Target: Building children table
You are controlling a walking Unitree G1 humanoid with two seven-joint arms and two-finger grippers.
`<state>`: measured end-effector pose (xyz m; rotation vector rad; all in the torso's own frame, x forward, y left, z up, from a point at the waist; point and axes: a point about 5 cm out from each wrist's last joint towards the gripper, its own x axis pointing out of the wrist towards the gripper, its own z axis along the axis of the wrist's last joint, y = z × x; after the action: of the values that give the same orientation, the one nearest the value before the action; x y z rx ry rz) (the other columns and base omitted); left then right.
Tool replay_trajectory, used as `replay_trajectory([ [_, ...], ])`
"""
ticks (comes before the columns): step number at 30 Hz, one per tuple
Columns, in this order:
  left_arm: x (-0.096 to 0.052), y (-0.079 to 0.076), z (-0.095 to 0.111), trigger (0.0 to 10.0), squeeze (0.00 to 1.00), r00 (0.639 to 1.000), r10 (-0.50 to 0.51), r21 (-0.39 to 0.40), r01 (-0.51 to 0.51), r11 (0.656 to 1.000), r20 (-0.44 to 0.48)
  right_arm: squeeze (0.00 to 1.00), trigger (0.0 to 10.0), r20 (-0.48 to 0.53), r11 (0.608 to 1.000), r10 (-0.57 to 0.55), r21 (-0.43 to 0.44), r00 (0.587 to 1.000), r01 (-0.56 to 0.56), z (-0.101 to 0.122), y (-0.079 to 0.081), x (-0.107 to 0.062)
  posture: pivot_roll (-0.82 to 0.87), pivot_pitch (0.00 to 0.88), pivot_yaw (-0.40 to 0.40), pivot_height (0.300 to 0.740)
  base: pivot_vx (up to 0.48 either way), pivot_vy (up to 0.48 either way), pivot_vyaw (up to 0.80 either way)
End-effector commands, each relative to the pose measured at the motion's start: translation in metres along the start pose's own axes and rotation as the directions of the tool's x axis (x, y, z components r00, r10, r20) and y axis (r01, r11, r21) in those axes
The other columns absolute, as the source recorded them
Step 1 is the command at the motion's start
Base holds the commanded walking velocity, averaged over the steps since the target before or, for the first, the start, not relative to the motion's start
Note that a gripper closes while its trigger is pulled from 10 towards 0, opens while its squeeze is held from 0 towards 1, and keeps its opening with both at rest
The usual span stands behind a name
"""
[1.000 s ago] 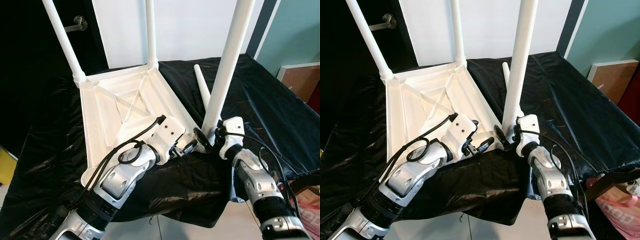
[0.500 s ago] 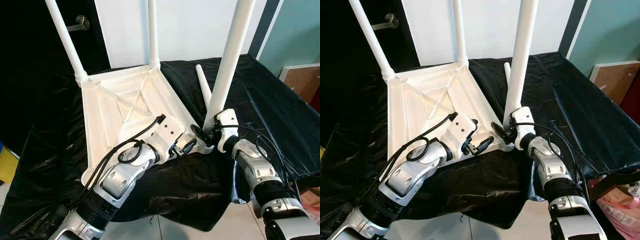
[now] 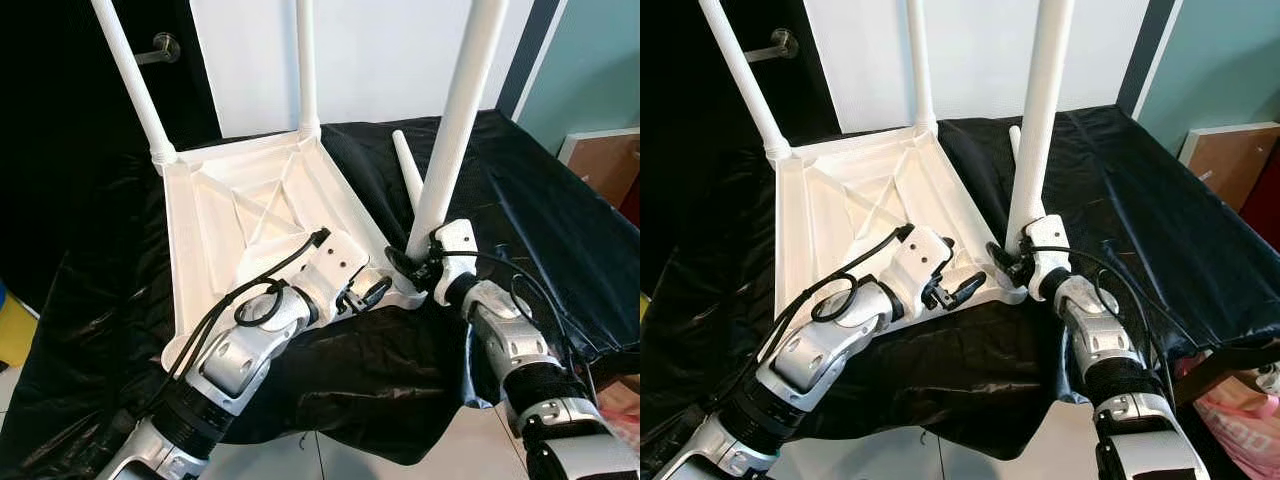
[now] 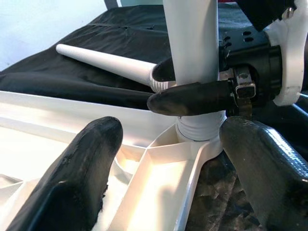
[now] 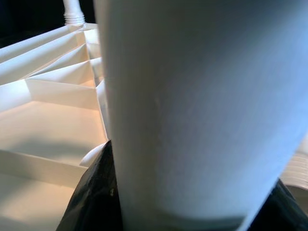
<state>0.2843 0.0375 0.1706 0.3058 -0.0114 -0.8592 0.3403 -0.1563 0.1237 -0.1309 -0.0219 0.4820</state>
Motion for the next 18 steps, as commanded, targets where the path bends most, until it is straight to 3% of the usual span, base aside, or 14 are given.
replay_trajectory([
  [1,0.0,-0.004,0.002,10.0,0.0,0.994,-0.112,0.022,0.112,0.993,0.002,0.0,10.0,-0.092,1.0,-0.023,0.018,0.996,0.025,-0.019,0.007,-0.005,-0.11,0.0,0.01,0.74,0.0,0.0,0.0],
  [12,-0.002,-0.009,-0.001,10.0,0.0,0.994,-0.11,0.006,0.11,0.994,-0.002,0.0,10.0,-0.097,0.975,-0.202,0.078,0.975,0.21,-0.024,0.029,-0.012,-0.1,0.0,-0.001,0.74,0.0,0.0,0.0],
  [14,-0.003,-0.01,-0.002,10.0,0.0,0.994,-0.112,-0.001,0.112,0.994,-0.004,0.0,10.0,-0.092,0.949,-0.291,0.096,0.952,0.3,-0.023,0.032,-0.016,-0.11,0.0,-0.001,0.74,0.0,0.0,0.0],
  [18,-0.003,-0.012,-0.003,10.0,0.0,0.993,-0.117,-0.007,0.117,0.993,-0.006,0.0,10.0,-0.087,0.923,-0.36,0.112,0.929,0.368,-0.019,0.033,-0.019,-0.12,0.0,-0.001,0.74,0.0,0.0,0.0],
])
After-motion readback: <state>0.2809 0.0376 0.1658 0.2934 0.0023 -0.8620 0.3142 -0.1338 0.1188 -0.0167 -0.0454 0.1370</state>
